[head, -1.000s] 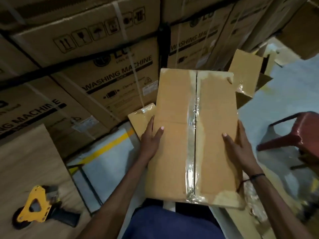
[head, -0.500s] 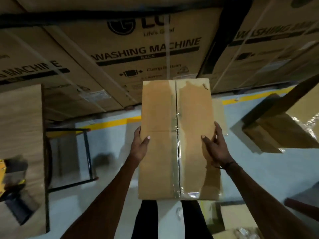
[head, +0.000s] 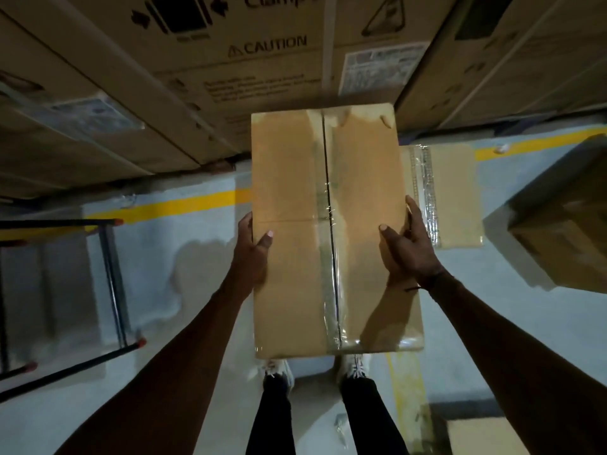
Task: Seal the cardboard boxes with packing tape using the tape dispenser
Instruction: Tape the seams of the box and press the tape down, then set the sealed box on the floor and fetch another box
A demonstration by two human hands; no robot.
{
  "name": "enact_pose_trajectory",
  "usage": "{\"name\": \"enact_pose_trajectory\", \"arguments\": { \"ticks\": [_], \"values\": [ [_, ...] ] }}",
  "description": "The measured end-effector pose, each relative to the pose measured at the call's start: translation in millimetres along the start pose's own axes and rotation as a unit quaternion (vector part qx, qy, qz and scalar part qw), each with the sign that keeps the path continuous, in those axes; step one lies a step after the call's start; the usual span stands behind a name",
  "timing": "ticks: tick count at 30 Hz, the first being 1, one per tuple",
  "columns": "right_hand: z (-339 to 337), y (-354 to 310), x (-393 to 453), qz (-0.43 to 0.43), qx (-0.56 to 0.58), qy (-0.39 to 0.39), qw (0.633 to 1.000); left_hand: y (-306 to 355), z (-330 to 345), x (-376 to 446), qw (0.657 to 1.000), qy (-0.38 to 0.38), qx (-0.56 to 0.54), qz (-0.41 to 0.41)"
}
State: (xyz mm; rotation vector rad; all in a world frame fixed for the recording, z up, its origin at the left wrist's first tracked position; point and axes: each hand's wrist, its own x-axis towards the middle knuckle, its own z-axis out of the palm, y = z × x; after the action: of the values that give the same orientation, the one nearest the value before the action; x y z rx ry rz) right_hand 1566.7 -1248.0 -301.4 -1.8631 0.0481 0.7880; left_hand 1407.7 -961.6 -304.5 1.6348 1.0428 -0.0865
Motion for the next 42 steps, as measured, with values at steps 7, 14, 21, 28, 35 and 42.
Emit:
{"name": "enact_pose_trajectory", "arguments": {
  "ticks": [7,14,21,28,35,42],
  "values": [
    [8,36,19,-0.013,-0.028,-0.015,0.999,-46,14,25,1.000,-0.015,0.012,-0.006],
    [6,-2,-11,-0.044,-0.090,0.082,0.992,-8,12,-6,0.991,0.056,0.117,-0.040],
    [-10,-109,-93,-0.068,-0.041,0.080,0.994,69,-13,-111,0.994,0.047,0.100,-0.007],
    [-22,-232,-214,-0.132,-0.066,0.039,0.988,153,-82,-253,0.994,0.065,0.083,0.030],
    [19,-300,-338,-0.176,-0.088,-0.033,0.980,185,-181,-385,0.994,0.039,0.010,0.104],
    [176,-323,-436,-0.209,-0.086,-0.131,0.965,112,-324,-480,0.969,0.149,-0.185,0.071]
  ]
}}
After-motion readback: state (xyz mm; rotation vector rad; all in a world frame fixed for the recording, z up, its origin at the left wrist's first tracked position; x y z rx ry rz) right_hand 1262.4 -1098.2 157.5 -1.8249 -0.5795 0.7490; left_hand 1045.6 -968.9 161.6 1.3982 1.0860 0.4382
